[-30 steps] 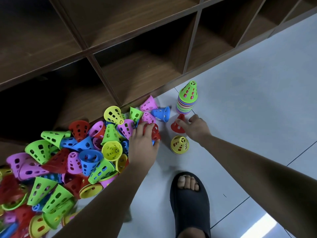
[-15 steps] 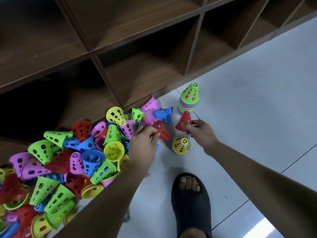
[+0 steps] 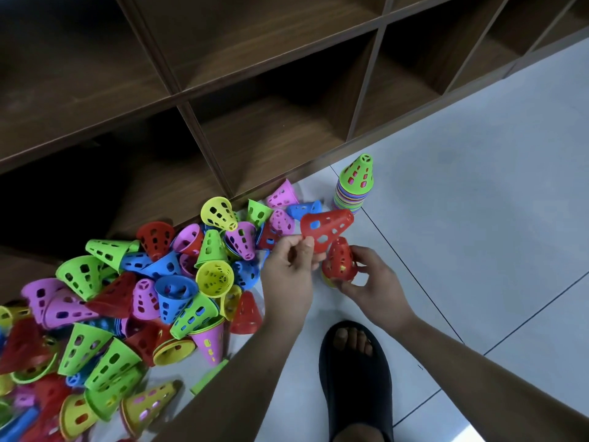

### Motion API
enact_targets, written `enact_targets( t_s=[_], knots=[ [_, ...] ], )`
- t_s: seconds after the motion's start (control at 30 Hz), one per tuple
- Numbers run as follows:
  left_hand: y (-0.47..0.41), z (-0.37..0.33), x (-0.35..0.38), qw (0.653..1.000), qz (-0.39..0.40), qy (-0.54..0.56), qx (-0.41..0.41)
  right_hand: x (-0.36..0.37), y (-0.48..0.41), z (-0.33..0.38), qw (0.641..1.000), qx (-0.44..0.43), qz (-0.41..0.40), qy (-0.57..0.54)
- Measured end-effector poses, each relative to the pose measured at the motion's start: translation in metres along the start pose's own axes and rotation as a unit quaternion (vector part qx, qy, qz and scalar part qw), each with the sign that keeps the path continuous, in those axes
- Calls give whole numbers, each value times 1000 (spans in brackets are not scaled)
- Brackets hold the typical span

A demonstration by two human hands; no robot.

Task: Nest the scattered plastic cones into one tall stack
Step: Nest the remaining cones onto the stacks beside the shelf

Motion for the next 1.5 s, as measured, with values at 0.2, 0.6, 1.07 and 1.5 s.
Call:
enact_targets(
  t_s=[0.2,0.6,1.07,1.5],
  knots=[
    [-2,40,5,990,52,-97,-92,13,-5,-15,998,25,37,45],
    [-6,40,-4,990,88,-46,-104,33,-14,-33,990,101,42,84],
    [-21,70,-17,970,92,11,-227,58,-33,-25,988,111,111,11],
    [-50,36,-60,887,40,-442,124,40,-112,15,999,47,24,-4]
  ],
)
Point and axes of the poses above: each hand's wrist, its own y-axis away from the middle knuckle, its own x-axis out of the palm, z = x × y, the point moved 7 cm from there along -y, towards the middle knuckle, and after that the axes turned 4 degrees about -x, right-handed, at the moved point
